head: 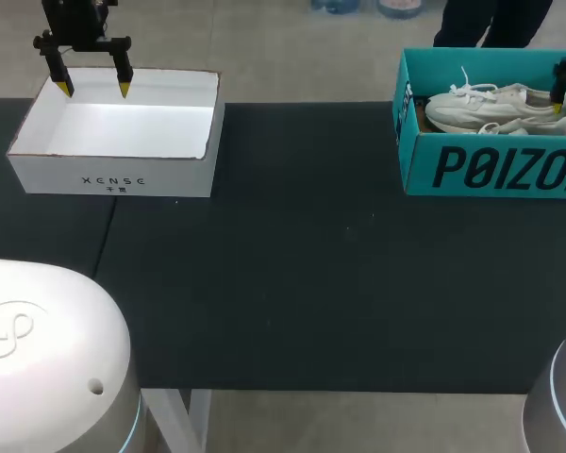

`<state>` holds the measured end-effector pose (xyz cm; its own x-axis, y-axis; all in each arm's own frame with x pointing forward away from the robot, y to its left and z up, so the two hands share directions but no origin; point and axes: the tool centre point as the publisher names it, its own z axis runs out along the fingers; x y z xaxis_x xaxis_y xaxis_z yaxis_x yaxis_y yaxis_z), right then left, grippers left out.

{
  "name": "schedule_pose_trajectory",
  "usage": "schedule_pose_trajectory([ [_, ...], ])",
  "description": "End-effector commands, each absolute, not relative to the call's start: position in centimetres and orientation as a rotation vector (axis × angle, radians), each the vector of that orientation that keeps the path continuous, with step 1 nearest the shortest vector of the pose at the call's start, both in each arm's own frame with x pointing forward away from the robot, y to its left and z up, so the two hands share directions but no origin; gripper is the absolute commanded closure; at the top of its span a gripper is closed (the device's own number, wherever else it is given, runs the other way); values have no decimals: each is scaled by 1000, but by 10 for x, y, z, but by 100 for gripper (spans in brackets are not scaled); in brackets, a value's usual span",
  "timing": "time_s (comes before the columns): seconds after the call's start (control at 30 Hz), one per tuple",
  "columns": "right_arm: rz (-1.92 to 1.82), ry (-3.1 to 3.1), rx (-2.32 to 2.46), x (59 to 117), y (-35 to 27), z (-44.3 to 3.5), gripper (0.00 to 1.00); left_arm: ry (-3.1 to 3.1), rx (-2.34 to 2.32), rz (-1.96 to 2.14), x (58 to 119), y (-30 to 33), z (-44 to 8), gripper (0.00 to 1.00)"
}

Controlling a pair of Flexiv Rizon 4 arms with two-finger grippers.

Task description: Take the shoe out of the shoebox, open the shoe tongue, remove and reinsert the insole, then place the shoe into the shoebox

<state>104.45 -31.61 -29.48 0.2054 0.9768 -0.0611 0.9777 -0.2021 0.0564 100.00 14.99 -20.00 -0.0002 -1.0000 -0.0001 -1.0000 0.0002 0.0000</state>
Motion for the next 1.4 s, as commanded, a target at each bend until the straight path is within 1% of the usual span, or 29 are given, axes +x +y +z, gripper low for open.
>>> schedule_pose_trajectory([
  [0.03, -28, 1926, 2371, 1049, -310, -306, 0, 2222, -2221, 0, 1000, 150, -200, 0],
  [0.5, -28, 2005, 2278, 1062, -311, -345, 0, 2222, -2221, 0, 1000, 150, -200, 0],
  [0.9, -152, 2029, 2242, 1070, -311, -383, 0, 2222, -2221, 0, 1000, 150, -200, 0],
  [0.97, -157, 2028, 2243, 1069, -312, -383, 12, 2222, -2221, 0, 1000, 150, -200, 0],
  [1.0, -157, 2026, 2245, 1068, -313, -382, 19, 2222, -2221, 0, 1000, 150, -200, 0],
  [1.03, -157, 2024, 2246, 1068, -313, -382, 22, 2222, -2221, 0, 1000, 150, -200, 0],
  [1.07, -157, 2021, 2249, 1067, -314, -381, 21, 2222, -2221, 0, 1000, 150, -200, 0],
  [1.13, -156, 2017, 2254, 1066, -316, -380, 27, 2222, -2221, 0, 1000, 150, -200, 0],
  [1.17, -156, 2015, 2255, 1065, -316, -380, 28, 2222, -2221, 0, 1000, 150, -200, 0],
  [1.2, -160, 2008, 2251, 1065, -317, -379, 38, 2222, -2221, 0, 1000, 150, -200, 0],
  [1.27, -170, 1994, 2238, 1065, -318, -378, 51, 2222, -2221, 0, 1000, 150, -200, 0],
  [1.33, -184, 1977, 2234, 1067, -321, -378, 56, 2222, -2221, 0, 1000, 150, -200, 0],
  [1.37, -190, 1967, 2240, 1067, -322, -378, 64, 2222, -2221, 0, 1000, 150, -200, 0],
  [1.4, -195, 1957, 2246, 1068, -324, -378, 76, 2222, -2221, 0, 1000, 150, -200, 0],
])
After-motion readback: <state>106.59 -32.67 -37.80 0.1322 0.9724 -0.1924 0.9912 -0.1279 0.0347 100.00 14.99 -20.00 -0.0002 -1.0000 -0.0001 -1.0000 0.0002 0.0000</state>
